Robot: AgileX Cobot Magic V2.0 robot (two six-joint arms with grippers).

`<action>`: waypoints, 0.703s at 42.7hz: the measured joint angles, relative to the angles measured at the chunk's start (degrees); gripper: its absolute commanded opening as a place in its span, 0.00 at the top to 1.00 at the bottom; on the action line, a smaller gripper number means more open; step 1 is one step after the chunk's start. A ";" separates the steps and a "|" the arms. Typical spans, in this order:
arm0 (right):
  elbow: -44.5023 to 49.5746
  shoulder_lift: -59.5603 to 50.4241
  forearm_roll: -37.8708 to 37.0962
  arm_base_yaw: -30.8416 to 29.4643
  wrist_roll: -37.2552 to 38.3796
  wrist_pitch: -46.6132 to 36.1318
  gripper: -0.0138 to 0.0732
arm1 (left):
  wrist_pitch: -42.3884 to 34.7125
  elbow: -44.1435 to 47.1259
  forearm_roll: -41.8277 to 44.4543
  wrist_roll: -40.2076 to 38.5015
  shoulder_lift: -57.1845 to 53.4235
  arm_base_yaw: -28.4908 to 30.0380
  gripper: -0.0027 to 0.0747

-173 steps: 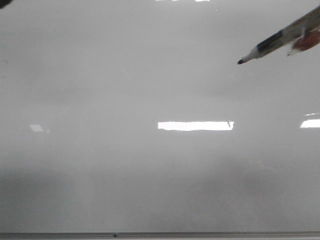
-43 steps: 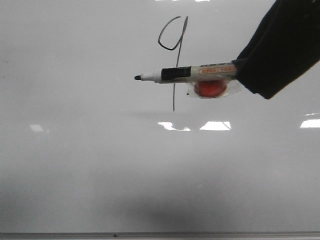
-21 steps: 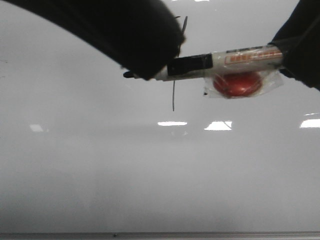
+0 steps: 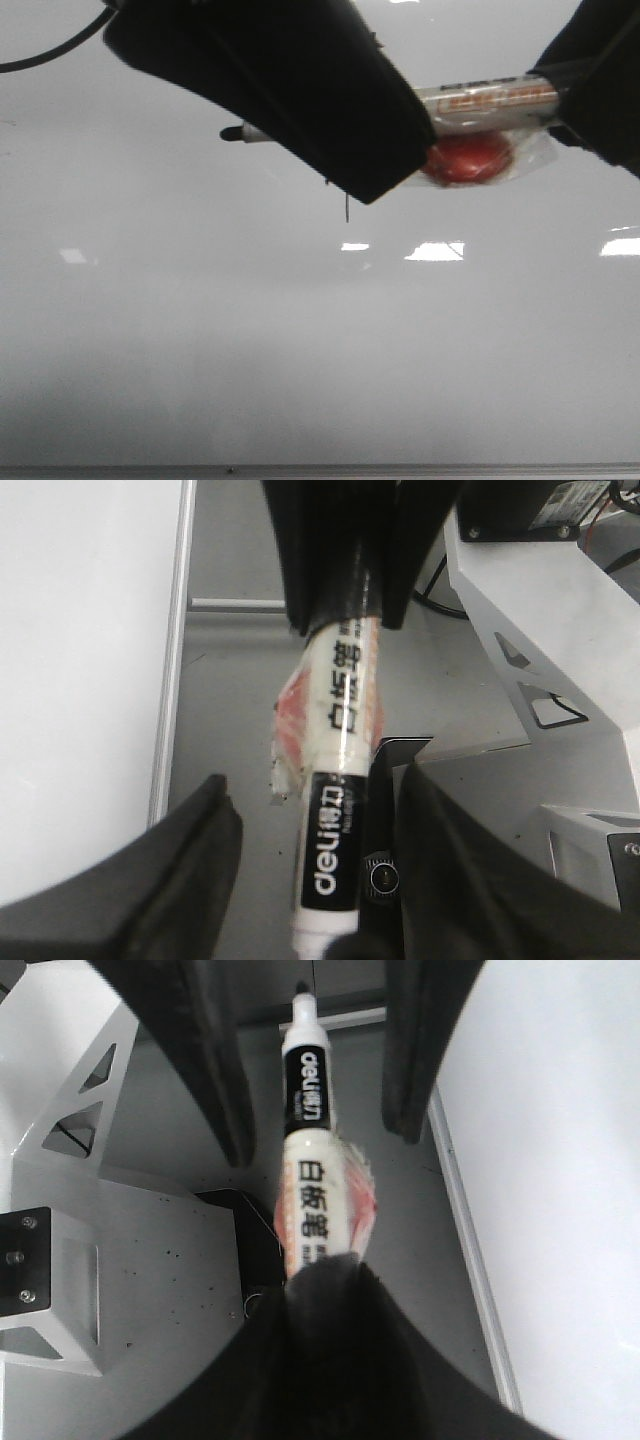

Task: Write number 9 on whiteboard

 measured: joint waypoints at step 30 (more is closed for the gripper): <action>-2.41 -3.01 -10.38 -1.67 11.97 0.15 0.22 | 0.86 -1.94 19.33 -17.95 -2.32 0.00 0.87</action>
